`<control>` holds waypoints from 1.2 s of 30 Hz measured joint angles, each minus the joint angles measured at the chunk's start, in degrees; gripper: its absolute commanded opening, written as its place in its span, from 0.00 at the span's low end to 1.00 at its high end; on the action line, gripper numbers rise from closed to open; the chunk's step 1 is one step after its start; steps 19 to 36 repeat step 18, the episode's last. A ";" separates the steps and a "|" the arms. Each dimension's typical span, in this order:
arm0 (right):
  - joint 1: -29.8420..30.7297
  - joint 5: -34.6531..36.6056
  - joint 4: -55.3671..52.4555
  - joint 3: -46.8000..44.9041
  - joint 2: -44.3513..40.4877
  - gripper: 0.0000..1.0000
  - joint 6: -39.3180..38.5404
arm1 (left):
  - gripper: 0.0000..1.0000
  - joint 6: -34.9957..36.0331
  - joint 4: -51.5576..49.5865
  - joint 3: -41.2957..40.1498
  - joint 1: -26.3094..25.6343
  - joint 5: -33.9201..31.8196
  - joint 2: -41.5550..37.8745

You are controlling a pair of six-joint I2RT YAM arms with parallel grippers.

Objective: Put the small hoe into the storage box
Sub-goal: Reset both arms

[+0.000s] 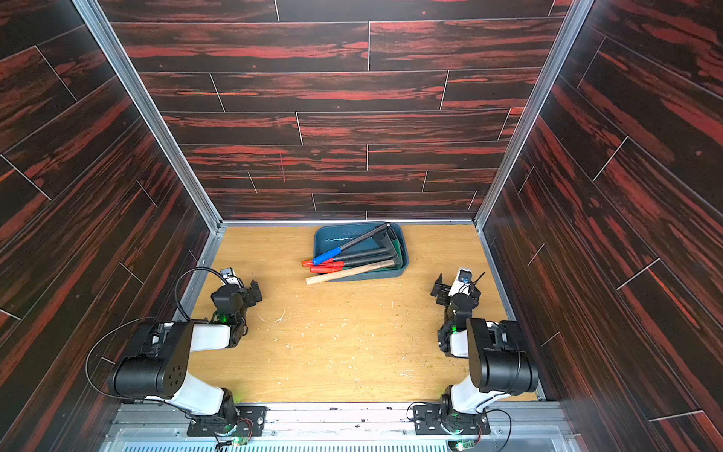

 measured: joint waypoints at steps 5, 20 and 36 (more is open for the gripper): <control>0.00 -0.96 -0.59 0.00 0.00 0.99 0.42 | 1.00 0.00 -0.02 0.00 0.00 0.00 0.00; 0.00 -1.36 -1.18 0.00 0.00 0.98 0.85 | 1.00 -0.20 -0.35 0.24 0.09 0.09 0.00; 0.00 -1.36 -1.18 0.00 0.00 0.98 0.85 | 1.00 -0.20 -0.35 0.24 0.09 0.09 0.00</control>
